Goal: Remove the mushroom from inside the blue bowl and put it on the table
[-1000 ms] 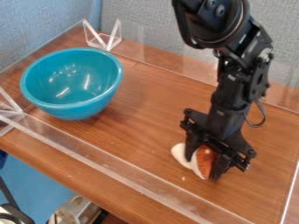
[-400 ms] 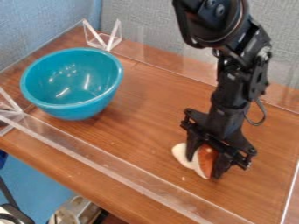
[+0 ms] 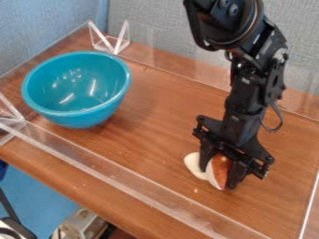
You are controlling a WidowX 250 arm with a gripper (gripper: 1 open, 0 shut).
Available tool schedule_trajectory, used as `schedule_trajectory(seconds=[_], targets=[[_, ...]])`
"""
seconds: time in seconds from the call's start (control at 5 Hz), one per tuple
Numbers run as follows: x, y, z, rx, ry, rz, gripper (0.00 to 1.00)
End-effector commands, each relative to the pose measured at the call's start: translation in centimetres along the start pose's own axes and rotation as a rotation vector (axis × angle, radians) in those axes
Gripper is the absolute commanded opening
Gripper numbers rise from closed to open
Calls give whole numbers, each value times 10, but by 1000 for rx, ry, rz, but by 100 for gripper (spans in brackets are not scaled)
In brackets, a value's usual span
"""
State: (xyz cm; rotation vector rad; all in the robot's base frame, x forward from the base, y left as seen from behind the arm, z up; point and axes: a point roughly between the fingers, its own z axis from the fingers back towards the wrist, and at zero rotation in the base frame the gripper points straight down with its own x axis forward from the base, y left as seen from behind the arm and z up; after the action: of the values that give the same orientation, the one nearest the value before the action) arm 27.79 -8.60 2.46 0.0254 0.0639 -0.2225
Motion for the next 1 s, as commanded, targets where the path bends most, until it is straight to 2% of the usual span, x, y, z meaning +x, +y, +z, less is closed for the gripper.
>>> schedule_trajectory(seconds=[0.0,0.4,0.8], targets=[[12,7,3,-6,-61,1,100],[11,10,28,6,-96,10,100],[9,16,58,25,-148,30,100]])
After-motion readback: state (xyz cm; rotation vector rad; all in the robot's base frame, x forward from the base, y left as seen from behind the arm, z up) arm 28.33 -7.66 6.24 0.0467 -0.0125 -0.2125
